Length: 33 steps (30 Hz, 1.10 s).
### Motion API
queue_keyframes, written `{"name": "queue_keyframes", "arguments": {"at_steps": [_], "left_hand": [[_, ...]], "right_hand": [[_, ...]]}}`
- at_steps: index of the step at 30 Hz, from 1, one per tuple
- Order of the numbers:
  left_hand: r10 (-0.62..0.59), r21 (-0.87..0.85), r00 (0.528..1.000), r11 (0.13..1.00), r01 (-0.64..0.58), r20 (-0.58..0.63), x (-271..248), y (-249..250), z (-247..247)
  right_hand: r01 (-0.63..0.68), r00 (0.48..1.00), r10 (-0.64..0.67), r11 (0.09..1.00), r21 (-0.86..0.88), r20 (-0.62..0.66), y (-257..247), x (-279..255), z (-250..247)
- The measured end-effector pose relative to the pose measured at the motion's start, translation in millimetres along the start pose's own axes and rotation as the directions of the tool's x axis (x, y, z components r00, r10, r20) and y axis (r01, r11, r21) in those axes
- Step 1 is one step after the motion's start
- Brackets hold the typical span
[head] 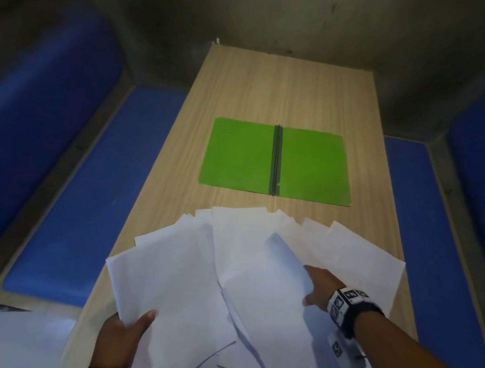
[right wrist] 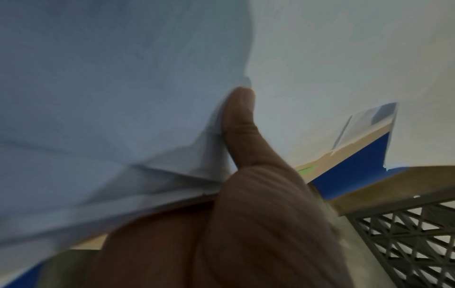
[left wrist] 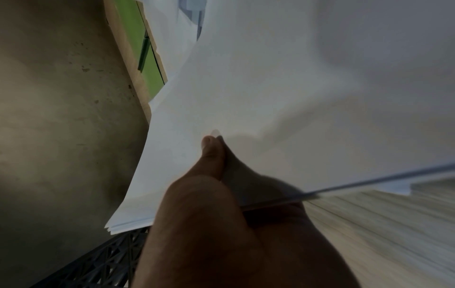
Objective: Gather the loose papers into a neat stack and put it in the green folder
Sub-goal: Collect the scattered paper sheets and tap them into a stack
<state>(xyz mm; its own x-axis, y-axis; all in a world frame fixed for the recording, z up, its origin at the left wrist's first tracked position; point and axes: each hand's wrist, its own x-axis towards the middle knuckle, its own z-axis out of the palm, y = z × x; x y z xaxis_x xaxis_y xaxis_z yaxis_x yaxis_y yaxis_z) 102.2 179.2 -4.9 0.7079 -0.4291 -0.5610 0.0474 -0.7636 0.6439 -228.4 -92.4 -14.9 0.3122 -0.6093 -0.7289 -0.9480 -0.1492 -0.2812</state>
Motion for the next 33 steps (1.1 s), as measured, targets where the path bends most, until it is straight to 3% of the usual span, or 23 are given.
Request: {"name": "queue_keyframes", "arguments": {"at_steps": [3,6,10,15,19,22,25,28,31,32,33], "left_hand": [[-0.022,-0.052,0.999,0.998,0.02,-0.024,8.0,-5.0,-7.0],[-0.022,-0.118,0.998,0.993,0.016,-0.055,15.1,-4.0,-14.9],[-0.029,-0.178,0.998,0.984,0.019,-0.052,24.7,-0.7,-16.3],[-0.042,-0.19,0.999,0.981,0.047,0.031,27.5,7.5,0.4],[-0.017,-0.295,0.984,0.953,0.07,0.179,10.4,31.2,22.0],[0.063,-0.399,0.938,0.913,0.084,0.342,-13.0,55.7,41.3],[0.157,-0.48,0.866,0.871,0.105,0.475,-42.3,86.1,56.8],[0.213,-0.469,0.782,0.876,0.113,0.585,-60.7,105.0,66.0],[0.203,-0.453,0.762,0.882,0.13,0.615,-64.6,114.5,65.4],[0.172,-0.448,0.763,0.878,0.168,0.624,-63.9,117.4,64.4],[0.127,-0.441,0.769,0.871,0.215,0.626,-63.4,122.3,62.2]], "right_hand": [[-0.032,0.999,0.034,0.997,0.069,-0.029,17.2,-8.5,-9.0],[0.053,0.992,-0.019,0.961,0.273,-0.125,37.4,-32.6,-26.8],[0.107,0.963,0.06,0.809,0.578,-0.263,65.3,-70.1,-48.8],[0.25,0.878,0.208,0.567,0.784,-0.431,64.9,-108.5,-58.3],[0.33,0.874,0.208,0.407,0.852,-0.438,52.3,-107.1,-42.0],[0.325,0.908,0.157,0.316,0.891,-0.387,31.3,-96.7,-19.2],[0.287,0.934,0.11,0.334,0.898,-0.339,9.2,-91.5,6.4],[0.2,0.972,0.058,0.293,0.935,-0.226,0.2,-85.4,28.2],[0.127,0.991,-0.053,0.169,0.977,-0.12,1.5,-83.3,38.4],[0.132,0.99,-0.082,0.188,0.973,-0.119,-1.8,-87.3,37.1],[0.186,0.982,-0.088,0.271,0.944,-0.168,-3.9,-90.8,35.1]]}}
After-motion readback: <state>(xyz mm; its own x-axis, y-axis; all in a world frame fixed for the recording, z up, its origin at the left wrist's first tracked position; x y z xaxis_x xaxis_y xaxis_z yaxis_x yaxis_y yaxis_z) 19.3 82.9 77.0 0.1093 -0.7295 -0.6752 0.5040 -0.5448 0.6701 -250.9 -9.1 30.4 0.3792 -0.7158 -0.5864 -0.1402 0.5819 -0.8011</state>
